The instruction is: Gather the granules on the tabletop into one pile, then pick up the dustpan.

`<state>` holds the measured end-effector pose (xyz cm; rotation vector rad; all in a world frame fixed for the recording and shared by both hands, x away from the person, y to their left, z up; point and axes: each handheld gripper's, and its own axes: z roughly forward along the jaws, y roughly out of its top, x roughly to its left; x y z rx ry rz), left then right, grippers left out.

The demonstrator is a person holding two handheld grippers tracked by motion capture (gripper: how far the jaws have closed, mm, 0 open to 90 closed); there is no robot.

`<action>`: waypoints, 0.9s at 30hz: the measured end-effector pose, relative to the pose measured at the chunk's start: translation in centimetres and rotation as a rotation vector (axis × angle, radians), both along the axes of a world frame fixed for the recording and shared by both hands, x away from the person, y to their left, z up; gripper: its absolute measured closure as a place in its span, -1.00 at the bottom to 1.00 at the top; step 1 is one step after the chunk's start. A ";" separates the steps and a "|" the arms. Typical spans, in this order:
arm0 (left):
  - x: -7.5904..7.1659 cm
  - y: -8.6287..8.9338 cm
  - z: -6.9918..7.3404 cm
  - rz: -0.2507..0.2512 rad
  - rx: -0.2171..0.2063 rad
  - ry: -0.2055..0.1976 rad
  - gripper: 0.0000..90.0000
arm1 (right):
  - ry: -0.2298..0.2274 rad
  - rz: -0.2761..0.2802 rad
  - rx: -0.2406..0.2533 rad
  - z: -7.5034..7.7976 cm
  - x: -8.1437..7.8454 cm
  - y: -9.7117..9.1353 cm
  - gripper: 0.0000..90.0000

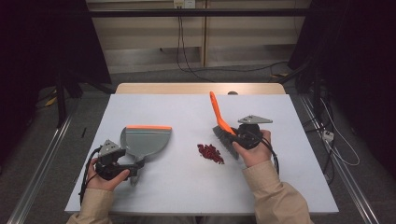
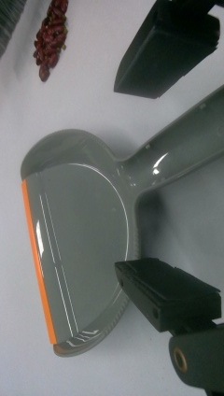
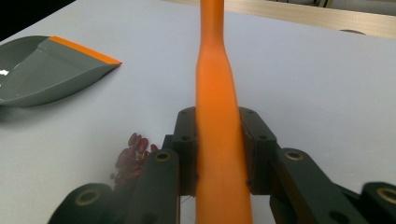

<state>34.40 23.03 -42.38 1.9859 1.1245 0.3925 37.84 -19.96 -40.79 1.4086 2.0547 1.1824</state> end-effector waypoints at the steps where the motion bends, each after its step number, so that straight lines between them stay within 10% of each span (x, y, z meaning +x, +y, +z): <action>1: 0.0 -0.1 -0.1 0.007 0.002 0.003 -0.73 | 0.001 -0.002 0.000 0.0 0.0 0.0 0.59; 27: 0.2 -0.5 -0.9 0.067 0.070 0.075 -0.68 | -0.002 -0.009 0.004 -0.2 -0.1 -0.8 0.58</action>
